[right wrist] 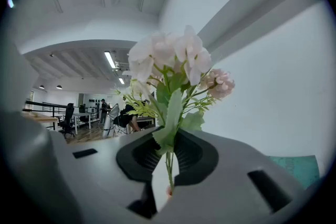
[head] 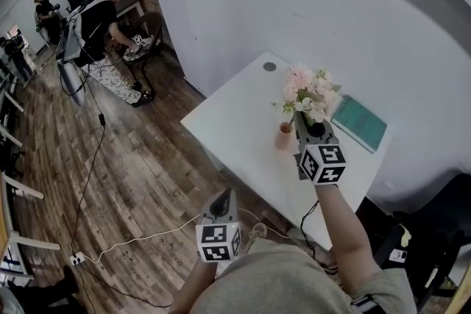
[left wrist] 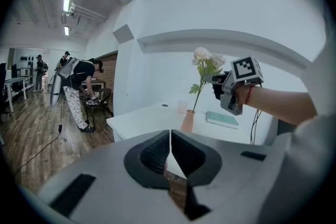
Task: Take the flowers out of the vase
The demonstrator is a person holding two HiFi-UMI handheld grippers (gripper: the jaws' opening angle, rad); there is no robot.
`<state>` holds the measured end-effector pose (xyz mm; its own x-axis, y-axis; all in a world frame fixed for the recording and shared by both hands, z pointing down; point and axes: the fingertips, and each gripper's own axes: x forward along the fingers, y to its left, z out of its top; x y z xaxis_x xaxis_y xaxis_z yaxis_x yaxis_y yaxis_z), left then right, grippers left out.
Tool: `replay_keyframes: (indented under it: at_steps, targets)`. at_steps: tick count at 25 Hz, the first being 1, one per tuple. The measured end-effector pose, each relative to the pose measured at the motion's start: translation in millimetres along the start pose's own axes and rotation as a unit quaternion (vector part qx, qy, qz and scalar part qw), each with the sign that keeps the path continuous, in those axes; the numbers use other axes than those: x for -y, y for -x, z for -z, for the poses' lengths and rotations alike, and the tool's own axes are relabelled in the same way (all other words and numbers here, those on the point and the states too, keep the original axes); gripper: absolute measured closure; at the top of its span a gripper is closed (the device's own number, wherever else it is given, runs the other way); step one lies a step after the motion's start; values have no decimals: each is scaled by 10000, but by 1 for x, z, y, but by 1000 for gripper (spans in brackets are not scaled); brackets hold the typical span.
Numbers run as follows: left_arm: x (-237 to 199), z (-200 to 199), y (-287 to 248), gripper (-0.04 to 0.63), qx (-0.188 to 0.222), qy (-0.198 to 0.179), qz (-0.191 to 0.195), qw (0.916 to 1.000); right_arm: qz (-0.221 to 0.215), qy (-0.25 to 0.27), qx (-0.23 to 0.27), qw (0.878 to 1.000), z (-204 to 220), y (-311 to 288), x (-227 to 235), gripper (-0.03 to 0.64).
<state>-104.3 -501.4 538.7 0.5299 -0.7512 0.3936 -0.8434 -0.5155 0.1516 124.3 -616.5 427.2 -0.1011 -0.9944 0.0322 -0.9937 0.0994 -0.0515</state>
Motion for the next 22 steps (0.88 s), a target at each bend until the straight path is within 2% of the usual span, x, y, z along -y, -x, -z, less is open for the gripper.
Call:
replay_keyframes:
  at_steps: [7, 22]
  targets:
    - [17, 6, 28, 583, 105, -10, 35, 9999, -11, 44, 277, 9996, -29, 32, -10, 578]
    - [45, 39, 107, 584, 232, -53, -33, 9997, -139, 46, 589, 9982, -43, 134, -50, 578]
